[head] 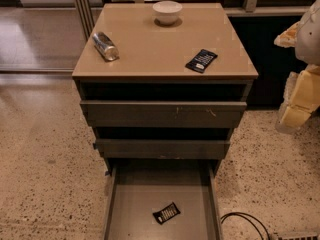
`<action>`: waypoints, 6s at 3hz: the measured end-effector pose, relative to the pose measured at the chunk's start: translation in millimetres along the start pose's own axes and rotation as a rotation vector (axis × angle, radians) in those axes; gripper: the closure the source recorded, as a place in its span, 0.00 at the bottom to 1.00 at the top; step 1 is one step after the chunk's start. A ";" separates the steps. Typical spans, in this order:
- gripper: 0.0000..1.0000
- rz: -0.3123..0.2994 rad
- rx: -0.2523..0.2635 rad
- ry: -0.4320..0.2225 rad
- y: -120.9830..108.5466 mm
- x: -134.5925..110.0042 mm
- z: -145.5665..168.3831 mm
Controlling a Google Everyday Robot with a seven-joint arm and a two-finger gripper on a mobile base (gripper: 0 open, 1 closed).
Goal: Pick rxbar chocolate from bottom drawer and place on counter
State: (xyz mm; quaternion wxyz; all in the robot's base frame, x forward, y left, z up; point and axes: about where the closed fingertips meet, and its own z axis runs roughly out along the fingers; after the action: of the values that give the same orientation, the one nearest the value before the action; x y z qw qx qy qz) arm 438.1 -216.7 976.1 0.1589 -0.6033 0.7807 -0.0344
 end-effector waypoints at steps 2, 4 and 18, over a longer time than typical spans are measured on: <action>0.00 0.008 -0.013 -0.019 3.6 6.8 23.6; 0.00 0.050 -0.078 -0.057 32.8 25.7 111.4; 0.00 -0.009 -0.256 -0.157 219.6 -14.0 559.8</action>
Offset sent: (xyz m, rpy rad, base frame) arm 0.0061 -0.0080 -0.0769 0.0663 0.0486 -0.0008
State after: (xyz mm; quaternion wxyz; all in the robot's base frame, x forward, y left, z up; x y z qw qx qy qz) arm 398.9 -66.8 395.0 0.1411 -0.6230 0.7612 0.1120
